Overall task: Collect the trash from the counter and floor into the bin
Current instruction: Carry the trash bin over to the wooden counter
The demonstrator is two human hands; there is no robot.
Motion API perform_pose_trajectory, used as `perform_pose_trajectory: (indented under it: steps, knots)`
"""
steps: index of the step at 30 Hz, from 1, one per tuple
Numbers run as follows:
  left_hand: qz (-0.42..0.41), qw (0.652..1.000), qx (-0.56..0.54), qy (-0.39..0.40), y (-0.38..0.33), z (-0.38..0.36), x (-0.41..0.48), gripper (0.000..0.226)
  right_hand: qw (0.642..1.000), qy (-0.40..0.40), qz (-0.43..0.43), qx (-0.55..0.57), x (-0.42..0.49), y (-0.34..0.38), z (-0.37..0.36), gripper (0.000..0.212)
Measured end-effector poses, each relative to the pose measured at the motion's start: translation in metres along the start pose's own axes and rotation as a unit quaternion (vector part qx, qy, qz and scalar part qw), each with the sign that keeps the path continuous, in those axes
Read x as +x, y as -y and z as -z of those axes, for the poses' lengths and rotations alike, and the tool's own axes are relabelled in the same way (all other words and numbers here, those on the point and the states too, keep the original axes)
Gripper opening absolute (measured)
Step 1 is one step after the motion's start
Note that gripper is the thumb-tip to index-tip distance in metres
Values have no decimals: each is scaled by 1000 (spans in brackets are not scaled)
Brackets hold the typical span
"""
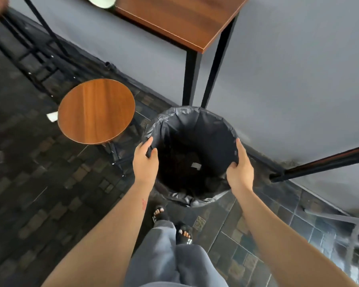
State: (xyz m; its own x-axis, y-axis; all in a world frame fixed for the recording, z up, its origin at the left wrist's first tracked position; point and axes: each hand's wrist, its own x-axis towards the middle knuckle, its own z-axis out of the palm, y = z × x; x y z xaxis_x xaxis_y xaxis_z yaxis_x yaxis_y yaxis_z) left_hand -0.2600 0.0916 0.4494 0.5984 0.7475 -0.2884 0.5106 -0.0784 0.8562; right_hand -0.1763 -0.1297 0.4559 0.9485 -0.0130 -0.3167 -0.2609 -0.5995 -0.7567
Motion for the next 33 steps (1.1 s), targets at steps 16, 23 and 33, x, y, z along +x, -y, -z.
perform_pose_trajectory:
  steps: [16, 23, 33]
  knots:
    - [42, 982, -113, -144, 73, 239, -1, 39, 992, 83, 89, -19, -142, 127, -148, 86]
    - [35, 977, -130, -164, 106, 370, 40, 38, 992, 90, 86, 17, -215, 181, -256, 82]
    - [55, 965, -173, -191, 117, 499, 140, 38, 985, 100, 135, 44, -231, 284, -385, 75]
